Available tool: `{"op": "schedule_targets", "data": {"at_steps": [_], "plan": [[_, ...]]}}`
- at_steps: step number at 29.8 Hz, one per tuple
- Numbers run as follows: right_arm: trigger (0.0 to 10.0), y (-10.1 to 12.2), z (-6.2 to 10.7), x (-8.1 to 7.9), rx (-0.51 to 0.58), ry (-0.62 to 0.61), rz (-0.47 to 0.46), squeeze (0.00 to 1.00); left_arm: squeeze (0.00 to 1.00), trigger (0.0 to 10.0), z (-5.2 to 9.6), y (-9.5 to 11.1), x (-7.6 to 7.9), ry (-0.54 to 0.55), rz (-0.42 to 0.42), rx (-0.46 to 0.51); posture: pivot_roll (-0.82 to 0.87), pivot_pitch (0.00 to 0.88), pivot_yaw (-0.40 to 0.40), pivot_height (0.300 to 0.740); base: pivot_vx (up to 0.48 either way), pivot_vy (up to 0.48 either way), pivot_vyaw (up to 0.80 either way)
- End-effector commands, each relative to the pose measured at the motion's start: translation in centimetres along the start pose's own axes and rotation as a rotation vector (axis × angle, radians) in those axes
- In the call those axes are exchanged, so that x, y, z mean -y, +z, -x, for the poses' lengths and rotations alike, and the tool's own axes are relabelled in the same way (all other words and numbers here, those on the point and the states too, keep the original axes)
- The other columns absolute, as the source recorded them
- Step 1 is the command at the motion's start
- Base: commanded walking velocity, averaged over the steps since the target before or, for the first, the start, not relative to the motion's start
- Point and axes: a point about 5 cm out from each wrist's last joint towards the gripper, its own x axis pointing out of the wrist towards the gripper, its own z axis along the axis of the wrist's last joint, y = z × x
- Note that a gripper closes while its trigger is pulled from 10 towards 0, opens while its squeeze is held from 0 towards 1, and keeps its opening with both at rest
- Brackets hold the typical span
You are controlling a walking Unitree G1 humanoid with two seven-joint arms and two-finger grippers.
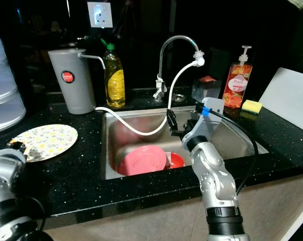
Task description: Kitchen organization
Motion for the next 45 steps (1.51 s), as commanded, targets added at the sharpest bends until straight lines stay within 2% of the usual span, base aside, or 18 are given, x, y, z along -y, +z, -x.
{"op": "schedule_targets", "data": {"at_steps": [1, 2, 3, 4, 5, 6, 16, 22, 24, 25, 26, 30, 32, 33, 36, 39, 41, 45], "plan": [[10.0, 0.2, 0.0, 0.0, 0.0, 0.002, 0.005, 0.0, 0.0, 9.3, -0.5, -1.5, -1.2, 0.053, 0.003, -0.077, -0.03, 0.023, -0.016, 0.74, 0.0, 0.0, 0.0], [10.0, 0.2, 0.0, 0.0, 0.0, 0.002, 0.005, 0.0, 0.0, 5.1, -0.5, -1.6, -1.5, 0.063, 0.006, -0.083, -0.03, 0.022, -0.018, 0.74, 0.0, 0.0, 0.0], [10.0, 0.2, 0.0, 0.0, 0.0, 0.002, 0.006, 0.0, 0.0, 5.1, -0.6, -1.8, -1.7, 0.071, 0.007, -0.089, -0.03, 0.021, -0.018, 0.74, 0.0, 0.0, 0.0], [10.0, 0.2, 0.0, 0.0, -0.001, 0.003, 0.006, 0.0, 0.0, 0.8, -0.7, -1.9, -2.0, 0.084, 0.006, -0.095, -0.03, 0.022, -0.019, 0.74, 0.0, 0.0, 0.0], [10.0, 0.2, 0.0, 0.0, -0.001, 0.003, 0.006, 0.0, 0.0, 0.8, -0.7, -1.9, -2.0, 0.084, 0.006, -0.095, -0.03, 0.022, -0.019, 0.74, 0.0, 0.0, 0.0], [10.0, 0.2, 0.0, 0.0, -0.001, 0.003, 0.006, 0.0, 0.0, 0.0, -0.7, -2.0, -2.2, 0.09, 0.002, -0.095, -0.03, 0.022, -0.019, 0.74, 0.0, 0.0, 0.0], [10.0, 0.2, -0.1, -0.1, -0.001, 0.011, 0.007, 0.0, 0.0, 0.0, -0.8, -1.9, -2.3, 0.053, 0.023, -0.105, -0.03, 0.017, -0.023, 0.74, 0.0, 0.0, 0.0], [10.0, 0.3, -0.1, -0.1, -0.001, 0.009, 0.007, 0.0, 0.0, 0.0, -0.4, -1.2, -0.5, -0.079, 0.014, -0.048, -0.03, 0.017, -0.023, 0.74, 0.0, 0.0, 0.0], [10.0, 0.3, -0.1, -0.1, -0.001, 0.008, 0.007, 0.0, 0.0, 0.5, 0.0, -0.6, 0.6, -0.169, 0.011, 0.007, -0.03, 0.017, -0.023, 0.74, 0.0, 0.0, 0.0], [10.0, 0.3, -0.1, -0.1, -0.001, 0.007, 0.008, 0.0, 0.0, 7.7, 0.4, -0.2, 1.5, -0.23, 0.031, 0.027, -0.03, 0.017, -0.023, 0.74, 0.0, 0.0, 0.0], [10.0, 0.3, -0.1, -0.1, -0.001, 0.007, 0.008, 0.0, 0.0, 10.0, 0.9, 0.1, 2.4, -0.295, 0.05, 0.045, -0.03, 0.024, -0.023, 0.74, 0.0, 0.0, 0.0], [10.0, 0.3, -0.1, -0.1, -0.001, 0.005, 0.009, 0.0, 0.0, 10.0, 2.5, 0.8, 5.0, -0.504, 0.087, 0.056, -0.03, 0.025, -0.023, 0.74, 0.0, 0.0, 0.0], [10.0, 0.3, -0.1, -0.1, 0.0, 0.005, 0.009, 0.0, 0.0, 10.0, 2.8, 0.8, 5.4, -0.533, 0.088, 0.052, -0.03, 0.024, -0.022, 0.74, 0.0, 0.0, 0.0], [10.0, 0.3, -0.1, 0.0, 0.001, 0.003, 0.008, 0.0, 0.0, 10.0, 3.6, 0.5, 6.1, -0.629, 0.093, 0.017, -0.03, 0.026, -0.02, 0.74, 0.0, 0.0, 0.0], [10.0, 0.3, -0.1, 0.0, 0.001, 0.003, 0.008, 0.0, 0.0, 10.0, 4.0, 0.2, 6.4, -0.673, 0.095, -0.001, -0.03, 0.026, -0.02, 0.74, 0.0, 0.0, 0.0], [10.0, 0.3, -0.1, 0.0, 0.003, 0.003, -0.002, 0.0, 0.0, 10.0, 5.1, -0.9, 7.3, -0.813, 0.069, -0.103, -0.03, 0.027, -0.021, 0.74, 0.0, 0.0, 0.0], [10.0, 0.4, -0.1, 0.0, 0.003, 0.003, -0.008, 0.0, 0.0, 10.0, 5.3, -1.2, 7.4, -0.837, 0.052, -0.129, -0.03, 0.027, -0.021, 0.74, 0.0, 0.0, 0.0], [10.0, 0.9, -0.1, -0.1, -0.009, 0.055, -0.278, 0.0, 0.0, 10.0, 6.4, -2.3, 7.8, -0.937, 0.016, -0.193, -0.03, 0.027, -0.022, 0.74, 0.0, 0.0, 0.0]]}}
